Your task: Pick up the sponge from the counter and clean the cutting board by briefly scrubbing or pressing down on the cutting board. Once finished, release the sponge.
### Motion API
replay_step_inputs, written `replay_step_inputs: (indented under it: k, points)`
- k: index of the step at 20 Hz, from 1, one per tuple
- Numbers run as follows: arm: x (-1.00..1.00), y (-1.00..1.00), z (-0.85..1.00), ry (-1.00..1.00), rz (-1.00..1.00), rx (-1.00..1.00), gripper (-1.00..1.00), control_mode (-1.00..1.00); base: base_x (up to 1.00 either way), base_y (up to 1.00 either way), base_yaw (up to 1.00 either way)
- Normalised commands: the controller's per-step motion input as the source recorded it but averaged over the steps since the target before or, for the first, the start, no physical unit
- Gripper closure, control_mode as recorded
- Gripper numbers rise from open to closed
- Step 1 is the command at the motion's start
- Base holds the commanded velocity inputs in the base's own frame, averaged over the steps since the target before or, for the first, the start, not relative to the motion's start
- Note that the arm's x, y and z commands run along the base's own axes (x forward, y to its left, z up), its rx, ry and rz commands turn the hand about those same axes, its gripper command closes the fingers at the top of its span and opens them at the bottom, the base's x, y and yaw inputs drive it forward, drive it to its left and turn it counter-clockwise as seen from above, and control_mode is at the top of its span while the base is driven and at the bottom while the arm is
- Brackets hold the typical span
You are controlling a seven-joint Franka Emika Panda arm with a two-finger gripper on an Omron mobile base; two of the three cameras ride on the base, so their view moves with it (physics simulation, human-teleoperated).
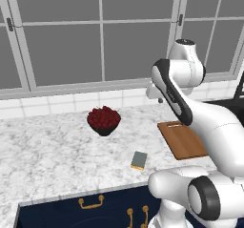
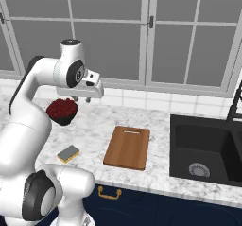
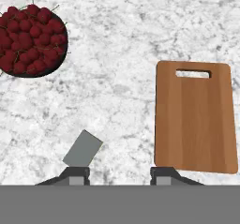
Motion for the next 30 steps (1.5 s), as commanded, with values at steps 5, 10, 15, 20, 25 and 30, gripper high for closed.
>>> replay_step_inputs:
  k: [5,10,15,20,25,30]
  points:
    - [-0.36,0.05,-0.21,0.04,0.00,0.00,-1.00,-1.00,0.00,0.00,0.00]
    - [-0.36,0.90,-1.00,0.08,-0.16,-0.03,-1.00,-1.00,0.00,0.00,0.00]
    - [0.00,0.06,-0.55,0.00,-0.23,0.11,-1.00,-1.00,0.00,0.00,0.00]
    - [0.02,0.40,-0.68,0.00,-0.32,0.00,-1.00,-1.00,0.00,0.00,0.00]
    - [0.00,0.29,-0.65,0.01,-0.36,0.07,-1.00,-1.00,0.00,0.00,0.00]
    - [0.00,0.00,-0.58,0.01,-0.12,0.11,-1.00,-1.00,0.00,0.00,0.00]
